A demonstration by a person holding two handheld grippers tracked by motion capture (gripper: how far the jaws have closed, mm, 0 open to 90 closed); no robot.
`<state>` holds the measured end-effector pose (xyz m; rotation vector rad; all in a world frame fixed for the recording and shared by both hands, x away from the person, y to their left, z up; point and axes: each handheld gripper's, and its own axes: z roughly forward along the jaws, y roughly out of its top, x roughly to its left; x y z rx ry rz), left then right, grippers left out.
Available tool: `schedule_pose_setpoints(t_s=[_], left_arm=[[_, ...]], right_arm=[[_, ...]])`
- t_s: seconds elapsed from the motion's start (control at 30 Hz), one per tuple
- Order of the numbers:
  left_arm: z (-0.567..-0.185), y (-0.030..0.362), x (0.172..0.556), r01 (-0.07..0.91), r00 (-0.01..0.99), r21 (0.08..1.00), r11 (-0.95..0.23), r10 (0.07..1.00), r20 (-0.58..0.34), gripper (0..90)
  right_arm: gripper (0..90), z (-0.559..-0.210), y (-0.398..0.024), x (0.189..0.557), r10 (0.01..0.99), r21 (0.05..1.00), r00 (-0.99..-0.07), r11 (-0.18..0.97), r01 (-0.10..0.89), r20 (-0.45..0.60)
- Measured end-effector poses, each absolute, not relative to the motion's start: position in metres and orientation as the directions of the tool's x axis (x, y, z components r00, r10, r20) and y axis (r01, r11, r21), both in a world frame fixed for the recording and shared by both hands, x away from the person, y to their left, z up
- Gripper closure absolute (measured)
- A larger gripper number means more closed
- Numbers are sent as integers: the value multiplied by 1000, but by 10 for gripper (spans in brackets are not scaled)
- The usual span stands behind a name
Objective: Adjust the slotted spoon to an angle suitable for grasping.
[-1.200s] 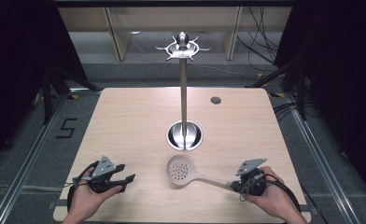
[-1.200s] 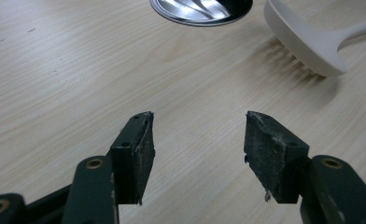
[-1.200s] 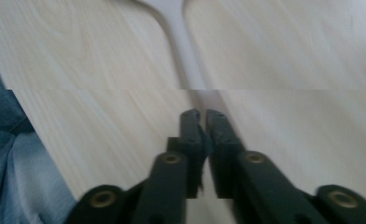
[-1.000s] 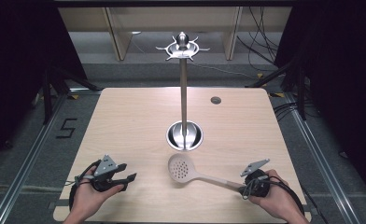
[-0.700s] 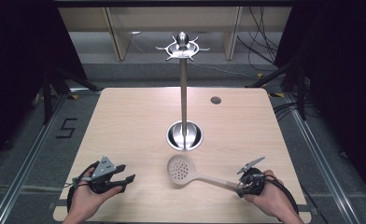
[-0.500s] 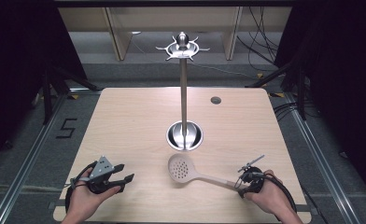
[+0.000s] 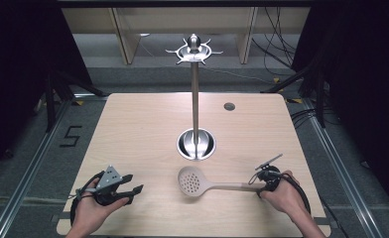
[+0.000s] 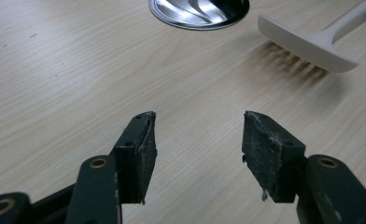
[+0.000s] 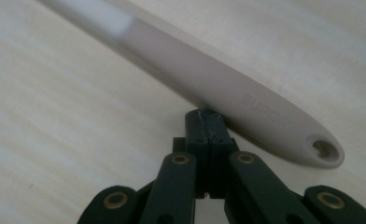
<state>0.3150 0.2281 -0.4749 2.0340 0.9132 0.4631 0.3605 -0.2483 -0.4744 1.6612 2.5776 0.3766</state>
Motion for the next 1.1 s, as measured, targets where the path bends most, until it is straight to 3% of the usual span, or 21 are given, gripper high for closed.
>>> schedule_pose_setpoints(t_s=[0.37, 0.4, 0.43, 0.47, 0.5, 0.53, 0.57, 0.6, 0.63, 0.67, 0.73, 0.77, 0.8, 0.83, 0.93, 1.1], left_arm=[[-475, 228, 315, 435, 668, 814, -385, 744, -6, 435], [-475, 228, 315, 436, 666, 814, -383, 746, -6, 434], [-475, 228, 315, 438, 667, 813, -382, 745, -9, 434], [-475, 228, 315, 438, 667, 813, -382, 745, -9, 434], [-475, 228, 315, 439, 665, 813, -383, 747, -7, 434], [-475, 229, 316, 429, 676, 805, -410, 736, 14, 434], [-475, 227, 315, 436, 667, 815, -383, 745, -7, 434], [-475, 226, 314, 454, 661, 809, -373, 750, -25, 433], [-475, 226, 314, 454, 661, 809, -373, 750, -25, 433], [-474, 228, 315, 424, 682, 806, -412, 731, 15, 433], [-475, 227, 314, 430, 673, 815, -389, 740, -2, 433], [-475, 227, 315, 430, 673, 814, -390, 739, -1, 433], [-475, 227, 315, 430, 673, 814, -390, 739, -1, 434], [-475, 227, 315, 429, 673, 815, -390, 739, -1, 434], [-474, 228, 315, 425, 682, 804, -415, 731, 17, 434], [-475, 226, 314, 432, 674, 810, -396, 739, 2, 434]], right_arm=[[873, -475, -251, 398, 927, 261, -365, 332, 906, 88], [824, -475, -252, 401, 929, 279, -353, 311, 908, 112], [685, -478, -259, 408, 930, 286, -343, 295, 912, 134], [685, -478, -259, 408, 930, 286, -343, 295, 912, 134], [637, -479, -262, 410, 937, 280, -322, 276, 920, 134], [563, -473, -258, 410, 966, 212, -159, 115, 970, 203], [563, -473, -258, 410, 966, 212, -159, 115, 970, 203], [468, -473, -258, 413, 973, 205, -83, 39, 978, 215], [468, -473, -258, 413, 973, 205, -83, 39, 978, 215], [390, -475, -257, 414, 965, 203, -33, -21, 979, 260], [350, -474, -260, 417, 955, 219, -18, -49, 974, 296], [344, -473, -254, 418, 952, 197, 64, -127, 972, 299], [338, -469, -253, 419, 941, 157, 88, -146, 977, 328], [330, -472, -258, 421, 954, 212, 19, -86, 973, 300], [319, -468, -250, 424, 929, 97, 181, -223, 970, 324], [312, -471, -249, 431, 922, 87, 207, -247, 965, 326]])
